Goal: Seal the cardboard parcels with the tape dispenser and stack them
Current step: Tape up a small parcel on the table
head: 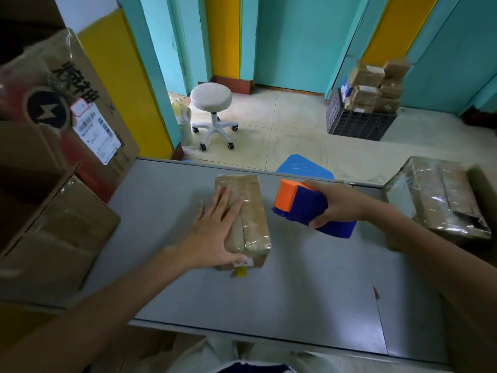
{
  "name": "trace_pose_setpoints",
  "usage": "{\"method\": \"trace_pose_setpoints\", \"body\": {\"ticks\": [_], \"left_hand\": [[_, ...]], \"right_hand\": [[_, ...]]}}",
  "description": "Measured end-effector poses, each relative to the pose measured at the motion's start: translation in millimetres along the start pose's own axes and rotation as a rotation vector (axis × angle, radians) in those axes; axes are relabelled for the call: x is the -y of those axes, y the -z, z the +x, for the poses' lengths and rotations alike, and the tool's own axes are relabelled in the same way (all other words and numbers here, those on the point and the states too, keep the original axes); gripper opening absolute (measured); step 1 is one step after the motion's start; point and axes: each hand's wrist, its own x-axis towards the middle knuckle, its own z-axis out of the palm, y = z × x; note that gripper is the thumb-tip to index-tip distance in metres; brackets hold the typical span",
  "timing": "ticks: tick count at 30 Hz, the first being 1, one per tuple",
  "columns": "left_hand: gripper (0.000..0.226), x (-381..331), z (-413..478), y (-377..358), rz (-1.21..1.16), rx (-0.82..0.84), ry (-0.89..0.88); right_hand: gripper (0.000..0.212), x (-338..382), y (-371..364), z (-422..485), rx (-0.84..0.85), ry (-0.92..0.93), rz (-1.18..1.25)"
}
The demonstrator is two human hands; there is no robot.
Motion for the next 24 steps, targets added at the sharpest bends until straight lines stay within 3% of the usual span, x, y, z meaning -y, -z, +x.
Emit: {"method": "trace_pose_setpoints", "body": {"ticks": [2, 5, 7, 8, 11, 13, 16, 20, 24], "left_hand": [[0.121, 2.0, 3.0, -5.7, -0.037, -0.045, -0.019], [0.132, 15.6, 9.2, 12.6, -0.007, 0.085, -0.117], [0.145, 9.4, 6.2, 34.0, -0.214, 0.088, -0.121], [0.142, 2.8, 4.0, 42.5, -0.379, 0.005, -0.088], [0.077, -18.4, 1.4, 56.6, -0.892, -0.336, 0.044], [0.050, -26.0, 1.6, 62.0, -1.082, -0.335, 0.105], [0.032, -33.0, -4.1, 67.9, -1.371, -0.202, 0.065], [0.016, -29.1, -14.4, 62.2, -1.357, -0.316, -0.004], [0.025, -20.8, -25.8, 54.5, -1.437, -0.341, 0.019]], "right_hand": [[0.082, 7.9, 3.7, -5.1, 0.004, 0.050, 0.034], [0.076, 21.1, 13.6, -20.6, 0.007, 0.088, 0.080], [0.076, 28.6, 20.1, -32.1, 0.048, 0.095, 0.056], [0.075, 32.2, 24.4, -37.4, 0.063, 0.104, 0.040], [0.071, 46.5, 37.6, -51.4, 0.089, 0.141, 0.041], [0.067, 56.2, 42.8, -56.7, 0.099, 0.183, 0.056], [0.063, 69.2, 45.1, -61.2, 0.115, 0.244, 0.099], [0.059, 79.3, 42.7, -59.8, 0.154, 0.302, 0.167], [0.060, 87.6, 34.9, -56.4, 0.220, 0.346, 0.233]]}}
